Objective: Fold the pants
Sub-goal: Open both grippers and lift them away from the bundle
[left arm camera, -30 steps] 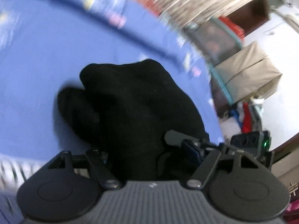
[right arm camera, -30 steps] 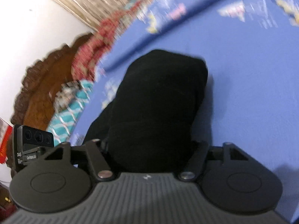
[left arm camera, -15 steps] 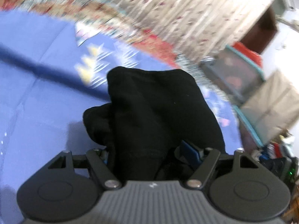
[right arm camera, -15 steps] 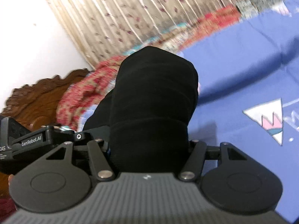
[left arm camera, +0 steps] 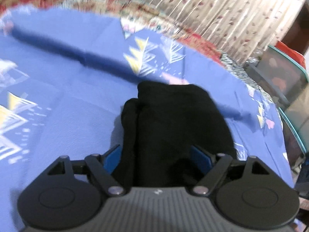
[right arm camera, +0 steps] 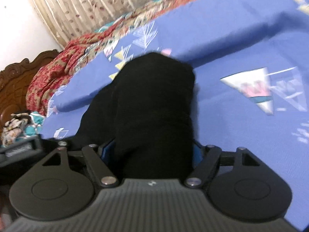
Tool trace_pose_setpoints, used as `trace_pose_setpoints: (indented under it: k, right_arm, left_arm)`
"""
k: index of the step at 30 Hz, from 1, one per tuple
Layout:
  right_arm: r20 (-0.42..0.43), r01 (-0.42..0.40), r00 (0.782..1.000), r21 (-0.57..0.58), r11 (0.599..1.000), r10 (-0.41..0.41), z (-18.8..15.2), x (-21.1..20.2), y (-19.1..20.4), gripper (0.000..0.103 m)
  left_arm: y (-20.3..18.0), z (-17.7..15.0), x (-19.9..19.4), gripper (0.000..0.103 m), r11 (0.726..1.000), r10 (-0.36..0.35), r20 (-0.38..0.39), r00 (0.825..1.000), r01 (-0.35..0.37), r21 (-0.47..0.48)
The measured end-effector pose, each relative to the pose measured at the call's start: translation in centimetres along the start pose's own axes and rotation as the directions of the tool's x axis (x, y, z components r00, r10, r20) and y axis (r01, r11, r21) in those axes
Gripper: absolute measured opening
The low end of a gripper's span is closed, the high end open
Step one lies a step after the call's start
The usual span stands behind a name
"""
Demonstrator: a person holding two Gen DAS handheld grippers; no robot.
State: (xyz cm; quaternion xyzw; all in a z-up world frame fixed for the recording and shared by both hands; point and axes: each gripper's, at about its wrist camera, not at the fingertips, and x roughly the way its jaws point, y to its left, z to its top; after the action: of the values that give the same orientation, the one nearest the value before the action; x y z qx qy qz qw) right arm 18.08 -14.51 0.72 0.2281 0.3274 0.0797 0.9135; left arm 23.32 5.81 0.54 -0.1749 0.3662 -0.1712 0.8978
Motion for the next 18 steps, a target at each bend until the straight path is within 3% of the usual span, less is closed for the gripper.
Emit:
trace_pose_setpoints:
  k: [2,3,9,13,18]
  right_arm:
    - [0.032,0.017,0.999,-0.021,1.0,-0.017,-1.3,-2.9,0.2,0.082]
    - [0.037,0.022,0.999,-0.026,0.999,-0.021,-1.3,-2.4,0.0,0.082]
    - [0.022,0.036,0.999,-0.065,0.997,-0.035,-6.2,-9.7,1.3,0.083]
    - [-0.009,0.067,0.998,-0.084,0.994,-0.068,-9.2,-12.3,2.5,0.084]
    - [-0.075,0.092,0.993,-0.012,0.996,-0.093,-12.2,-14.1,2.6,0.084]
  left_arm:
    - [-0.7,-1.5,-3.2,0.082,0.999,-0.013,0.01,1.0,0.012,0.035]
    - [-0.9,-2.1,-4.3,0.083,0.999,-0.01,0.012,1.0,0.009,0.05]
    - [-3.2,-8.4,-11.0,0.086,0.981,0.077,-0.002,0.997,-0.075,0.179]
    - [-3.5,-12.3,-14.3,0.091,0.974,0.135,-0.022,0.991,-0.129,0.188]
    - [-3.7,-15.9,-16.9,0.097,0.956,0.231,-0.046,0.972,-0.218,0.198]
